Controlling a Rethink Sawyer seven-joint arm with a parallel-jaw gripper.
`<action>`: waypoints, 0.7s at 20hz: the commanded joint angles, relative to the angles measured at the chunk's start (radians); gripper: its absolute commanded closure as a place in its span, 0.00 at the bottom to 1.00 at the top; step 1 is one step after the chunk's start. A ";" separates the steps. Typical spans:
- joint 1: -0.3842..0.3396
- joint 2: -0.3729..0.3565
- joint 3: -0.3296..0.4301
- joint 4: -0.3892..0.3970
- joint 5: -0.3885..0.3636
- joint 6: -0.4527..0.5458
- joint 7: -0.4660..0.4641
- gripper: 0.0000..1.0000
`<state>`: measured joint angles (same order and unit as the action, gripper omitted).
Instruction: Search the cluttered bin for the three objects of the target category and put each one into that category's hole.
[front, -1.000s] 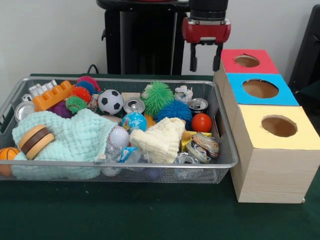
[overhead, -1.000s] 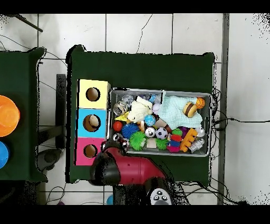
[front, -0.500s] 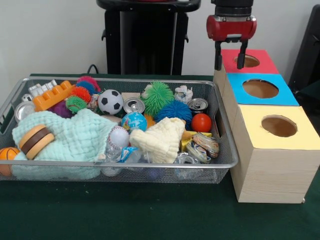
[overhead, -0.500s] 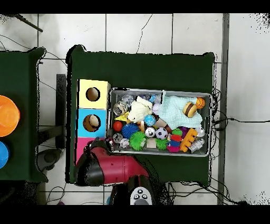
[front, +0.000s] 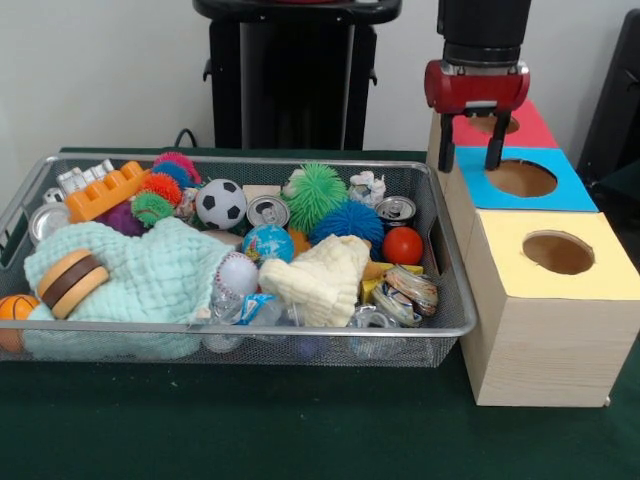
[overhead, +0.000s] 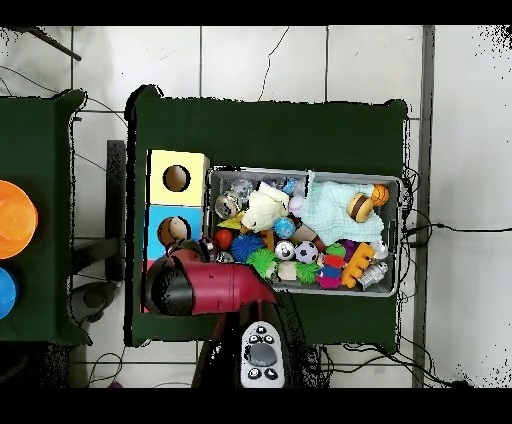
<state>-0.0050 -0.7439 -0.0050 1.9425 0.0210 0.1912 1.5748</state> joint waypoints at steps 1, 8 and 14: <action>-0.065 0.127 -0.042 -0.279 0.076 0.109 0.163 0.00; -0.096 0.148 -0.049 -0.364 0.061 0.206 0.148 0.00; -0.141 0.158 -0.028 -0.408 0.021 0.266 0.097 0.00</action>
<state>-0.0309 -0.6417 0.0009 1.7391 0.0508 0.4663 1.5746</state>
